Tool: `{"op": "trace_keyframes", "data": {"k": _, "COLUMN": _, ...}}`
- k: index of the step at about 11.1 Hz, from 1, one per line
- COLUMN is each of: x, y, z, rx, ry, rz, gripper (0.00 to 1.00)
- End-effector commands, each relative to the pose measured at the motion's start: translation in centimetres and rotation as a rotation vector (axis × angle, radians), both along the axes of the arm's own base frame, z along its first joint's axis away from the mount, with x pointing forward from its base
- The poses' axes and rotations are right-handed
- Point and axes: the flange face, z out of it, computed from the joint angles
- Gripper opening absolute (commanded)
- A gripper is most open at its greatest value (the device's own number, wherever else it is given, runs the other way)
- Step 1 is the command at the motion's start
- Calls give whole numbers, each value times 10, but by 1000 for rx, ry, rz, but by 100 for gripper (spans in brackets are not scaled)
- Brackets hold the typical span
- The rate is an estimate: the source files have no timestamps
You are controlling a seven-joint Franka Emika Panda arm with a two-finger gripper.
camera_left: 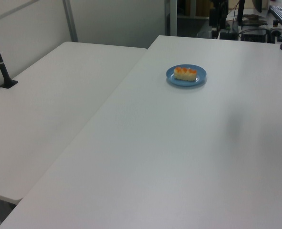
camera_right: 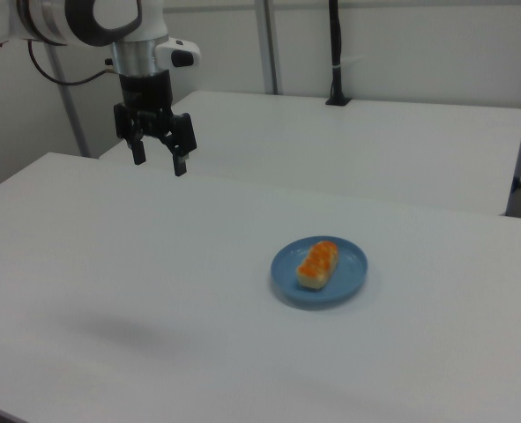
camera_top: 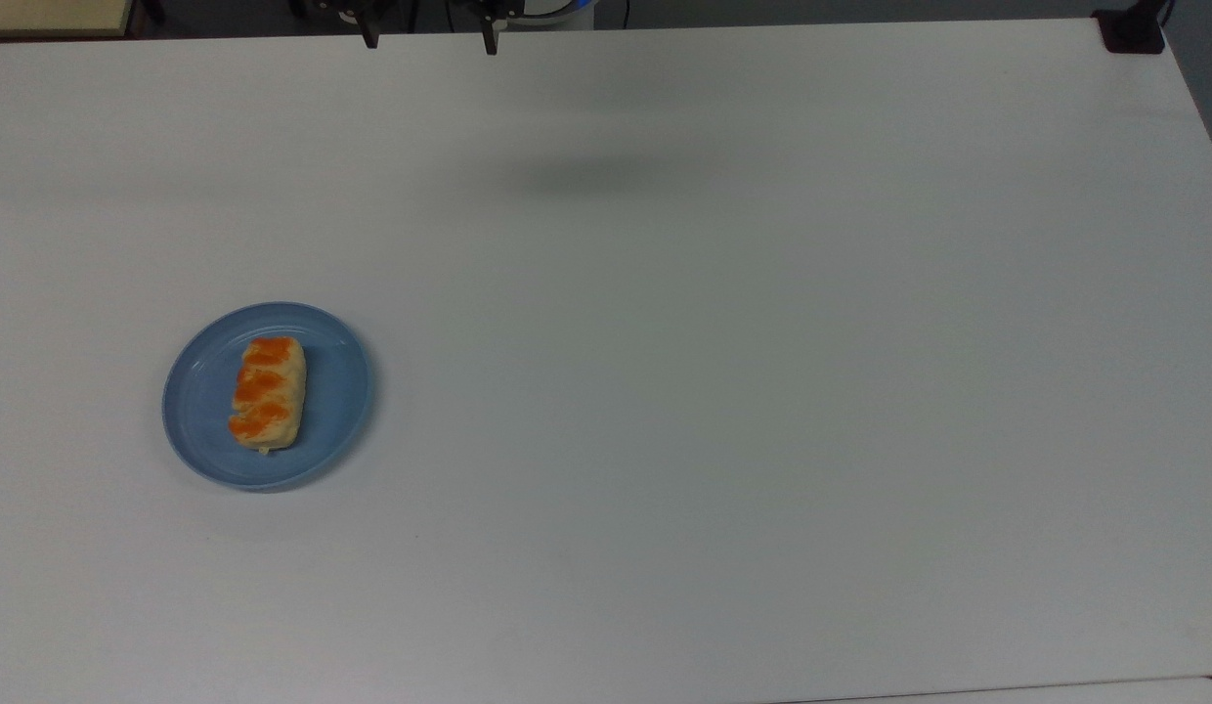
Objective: Put the bread on the table
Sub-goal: 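Move the gripper down over the bread roll on the blue plate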
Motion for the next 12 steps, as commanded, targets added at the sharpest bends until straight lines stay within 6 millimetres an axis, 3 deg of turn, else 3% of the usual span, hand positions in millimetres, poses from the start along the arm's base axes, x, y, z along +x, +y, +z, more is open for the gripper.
{"op": "trace_keyframes", "data": {"k": 1, "x": -3, "y": -26, "z": 7, "rx": 2, "ry": -25, "rz": 53, "gripper": 100}}
{"op": "trace_keyframes", "data": {"k": 5, "x": -2, "y": -26, "z": 3, "rx": 1, "ry": -21, "rz": 56, "gripper": 100}}
{"op": "trace_keyframes", "data": {"k": 7, "x": 8, "y": -38, "z": 4, "rx": -17, "ry": -84, "rz": 37, "gripper": 100}}
{"op": "trace_keyframes", "data": {"k": 10, "x": 47, "y": -92, "z": -39, "rx": -107, "ry": -166, "rz": -33, "gripper": 100}}
{"op": "trace_keyframes", "data": {"k": 12, "x": 75, "y": -133, "z": -92, "rx": -158, "ry": -197, "rz": -23, "gripper": 100}}
